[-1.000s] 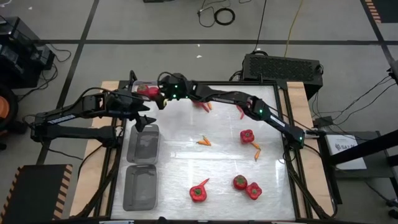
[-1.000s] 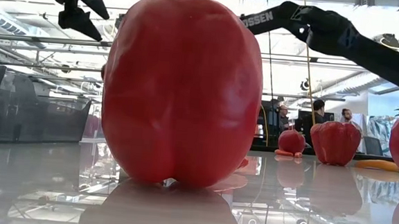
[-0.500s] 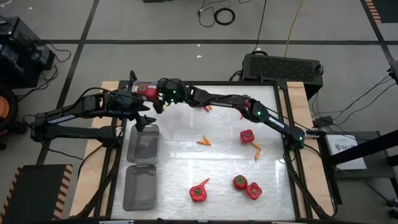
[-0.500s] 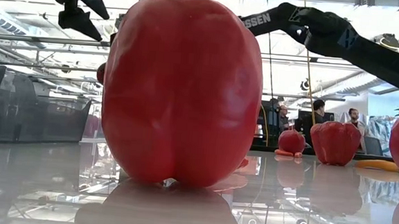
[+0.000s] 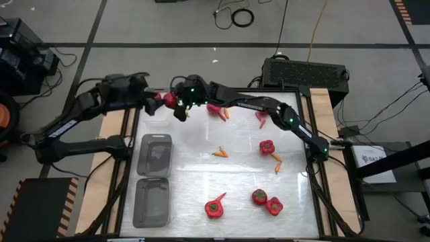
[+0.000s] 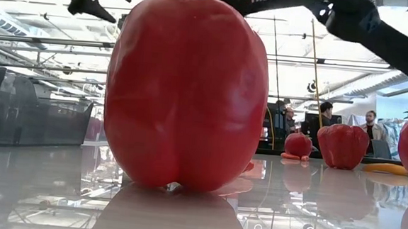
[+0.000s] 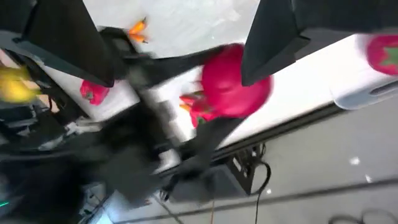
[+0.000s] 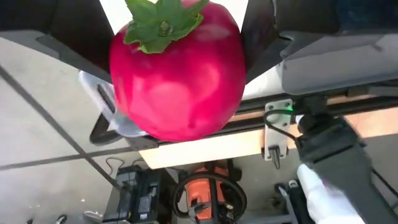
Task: Sort produce into baskets
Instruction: Put the red tomato into the transparent bin
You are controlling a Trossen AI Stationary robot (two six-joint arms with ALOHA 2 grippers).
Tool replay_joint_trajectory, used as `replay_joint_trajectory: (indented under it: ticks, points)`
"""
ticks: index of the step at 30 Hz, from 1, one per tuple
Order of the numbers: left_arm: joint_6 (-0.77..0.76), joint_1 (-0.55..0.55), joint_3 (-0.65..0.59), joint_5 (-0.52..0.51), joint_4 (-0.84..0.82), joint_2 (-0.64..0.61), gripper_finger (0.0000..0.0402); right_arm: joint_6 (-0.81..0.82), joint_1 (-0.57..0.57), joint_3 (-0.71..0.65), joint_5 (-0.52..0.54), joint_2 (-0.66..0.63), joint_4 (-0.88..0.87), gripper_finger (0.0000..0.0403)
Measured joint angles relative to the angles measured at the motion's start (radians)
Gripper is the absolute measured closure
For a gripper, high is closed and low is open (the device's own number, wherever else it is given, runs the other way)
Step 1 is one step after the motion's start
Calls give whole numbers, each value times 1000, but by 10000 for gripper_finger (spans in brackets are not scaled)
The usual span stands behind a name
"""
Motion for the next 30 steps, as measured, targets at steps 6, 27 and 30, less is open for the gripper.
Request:
replay_joint_trajectory:
  ticks: [6,27,30]
  points:
    - [-32,190,0,251,153,54,60,-88,-19,1,34,-105,-148,124]
    - [-183,317,-2,744,539,274,61,-156,-25,-1,75,-303,-361,124]
    - [-182,302,-2,747,539,301,61,-155,-17,-1,76,-304,-351,124]
